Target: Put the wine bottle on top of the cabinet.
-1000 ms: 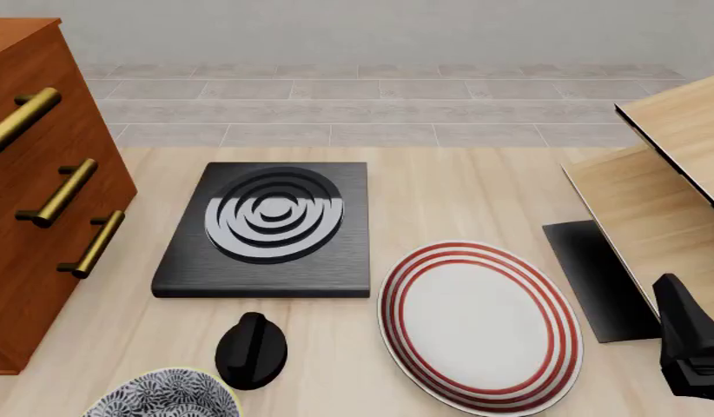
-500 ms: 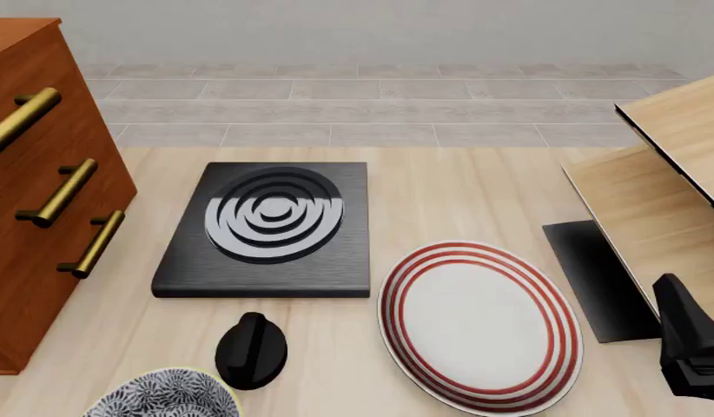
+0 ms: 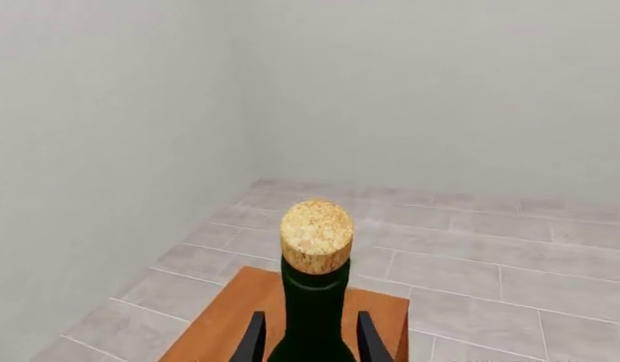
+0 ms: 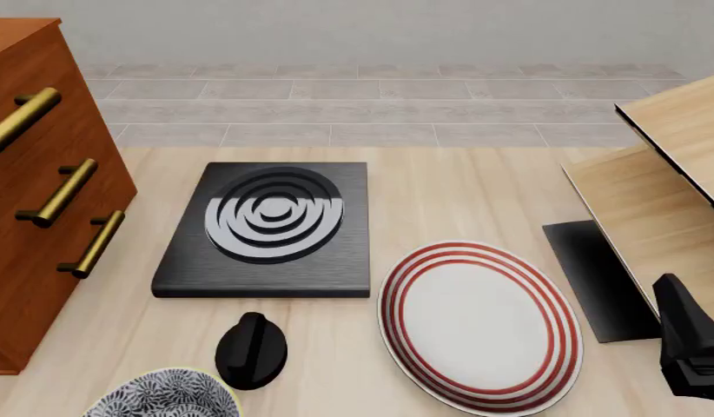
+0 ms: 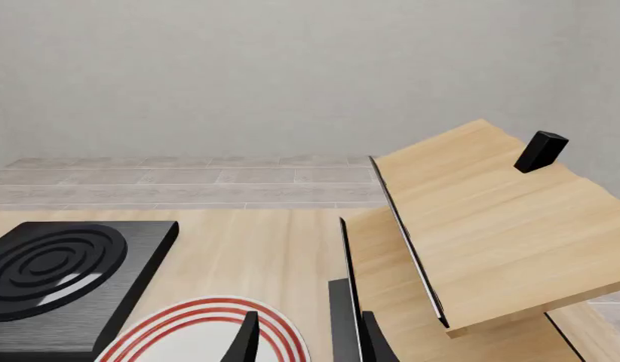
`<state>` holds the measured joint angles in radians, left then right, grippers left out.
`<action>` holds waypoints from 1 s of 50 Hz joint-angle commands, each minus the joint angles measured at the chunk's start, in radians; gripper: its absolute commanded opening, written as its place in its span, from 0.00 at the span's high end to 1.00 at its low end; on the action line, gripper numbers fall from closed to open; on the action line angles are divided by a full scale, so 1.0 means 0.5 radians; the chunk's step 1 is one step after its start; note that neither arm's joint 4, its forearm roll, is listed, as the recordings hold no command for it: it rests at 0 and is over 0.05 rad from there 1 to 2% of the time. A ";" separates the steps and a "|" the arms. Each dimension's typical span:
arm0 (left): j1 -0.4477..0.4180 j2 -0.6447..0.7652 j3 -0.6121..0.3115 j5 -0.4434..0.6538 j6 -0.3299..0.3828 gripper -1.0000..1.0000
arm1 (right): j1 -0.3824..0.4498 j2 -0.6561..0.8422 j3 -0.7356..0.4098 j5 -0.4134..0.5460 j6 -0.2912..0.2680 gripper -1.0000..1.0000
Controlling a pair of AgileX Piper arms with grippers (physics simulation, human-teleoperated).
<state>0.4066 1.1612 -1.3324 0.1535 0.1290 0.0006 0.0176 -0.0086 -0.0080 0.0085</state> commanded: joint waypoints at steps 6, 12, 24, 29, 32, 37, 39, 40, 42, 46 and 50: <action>0.059 0.055 0.089 -0.117 0.016 1.00 | 0.001 0.000 0.000 0.000 0.000 0.00; 0.060 0.074 0.130 -0.159 -0.006 1.00 | 0.000 0.001 0.000 0.000 0.000 0.00; 0.090 0.094 0.230 -0.240 -0.032 1.00 | 0.000 0.001 0.000 0.000 0.000 0.00; 0.105 0.096 0.259 -0.263 -0.026 1.00 | 0.000 0.000 0.000 0.000 0.000 0.00; 0.121 0.094 0.280 -0.276 -0.024 1.00 | 0.000 0.000 0.000 0.000 0.000 0.00; 0.137 0.103 0.314 -0.304 -0.018 1.00 | 0.000 0.000 0.000 0.000 0.001 0.00; 0.143 0.105 0.322 -0.307 -0.021 1.00 | 0.000 -0.001 0.000 0.000 0.000 0.00; 0.148 0.107 0.327 -0.311 -0.019 1.00 | 0.000 0.000 0.000 0.000 0.000 0.00; 0.151 0.108 0.331 -0.312 -0.019 1.00 | 0.000 0.000 0.000 0.000 0.000 0.00; 0.158 0.113 0.336 -0.319 -0.016 1.00 | 0.000 0.000 0.000 0.000 0.000 0.00; 0.166 0.125 0.353 -0.341 -0.017 1.00 | 0.000 0.001 0.000 0.000 0.000 0.00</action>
<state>0.4757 1.2101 -1.1821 0.0010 0.0996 0.0006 0.0176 -0.0086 -0.0080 0.0086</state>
